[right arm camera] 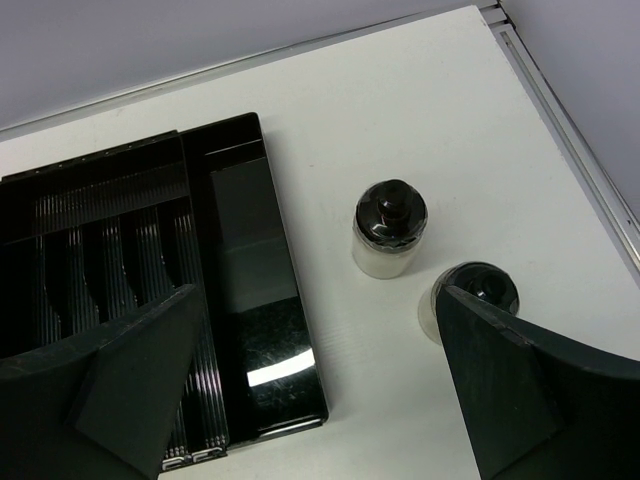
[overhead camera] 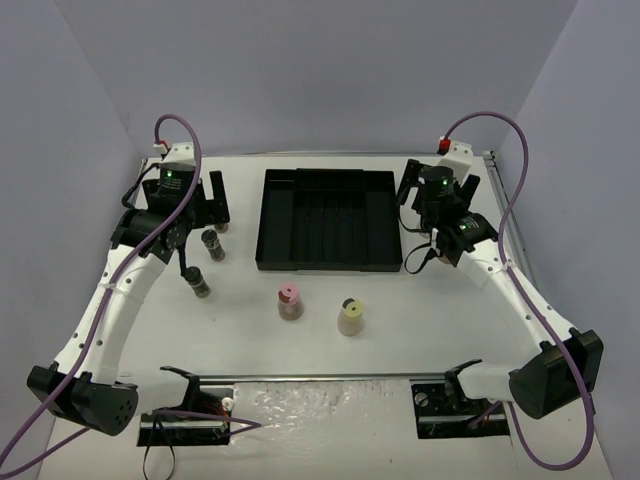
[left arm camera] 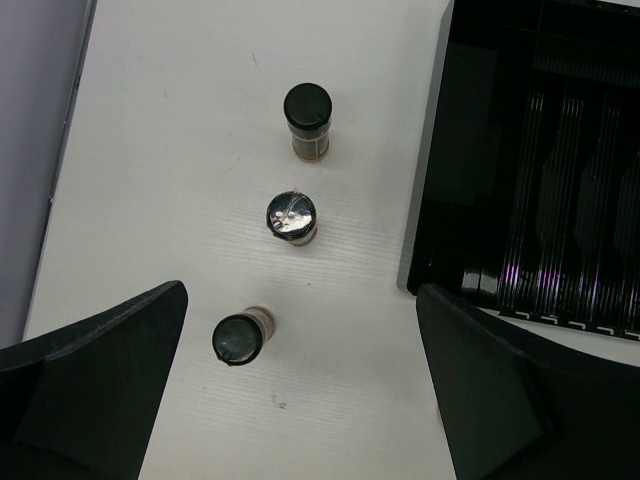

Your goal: Organize the condiment bottles

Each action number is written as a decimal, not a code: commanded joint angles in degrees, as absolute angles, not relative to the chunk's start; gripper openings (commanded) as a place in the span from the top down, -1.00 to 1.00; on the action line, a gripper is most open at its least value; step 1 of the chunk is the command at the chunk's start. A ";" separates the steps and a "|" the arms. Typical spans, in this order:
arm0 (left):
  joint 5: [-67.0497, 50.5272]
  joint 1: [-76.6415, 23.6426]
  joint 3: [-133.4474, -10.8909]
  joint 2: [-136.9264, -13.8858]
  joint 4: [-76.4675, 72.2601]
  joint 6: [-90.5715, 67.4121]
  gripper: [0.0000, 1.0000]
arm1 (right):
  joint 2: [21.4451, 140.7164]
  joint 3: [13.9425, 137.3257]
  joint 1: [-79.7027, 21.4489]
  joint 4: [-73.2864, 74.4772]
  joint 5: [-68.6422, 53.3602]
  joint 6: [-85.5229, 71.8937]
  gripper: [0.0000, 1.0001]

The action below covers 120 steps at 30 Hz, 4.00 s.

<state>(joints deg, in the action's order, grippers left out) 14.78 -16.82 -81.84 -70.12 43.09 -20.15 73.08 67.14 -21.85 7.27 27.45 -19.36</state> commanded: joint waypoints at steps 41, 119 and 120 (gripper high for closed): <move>13.18 -17.05 -86.04 -70.63 41.10 -19.39 -0.85 | 71.22 67.66 -12.83 13.18 41.75 -22.25 -0.99; 13.18 -17.05 -84.57 -71.42 41.10 -19.30 -0.86 | 84.73 55.56 -4.57 1.17 29.69 -26.10 -0.96; 13.20 -17.05 -84.64 -71.47 41.13 -19.30 -0.86 | 85.17 55.44 -4.57 0.76 29.62 -26.12 -0.96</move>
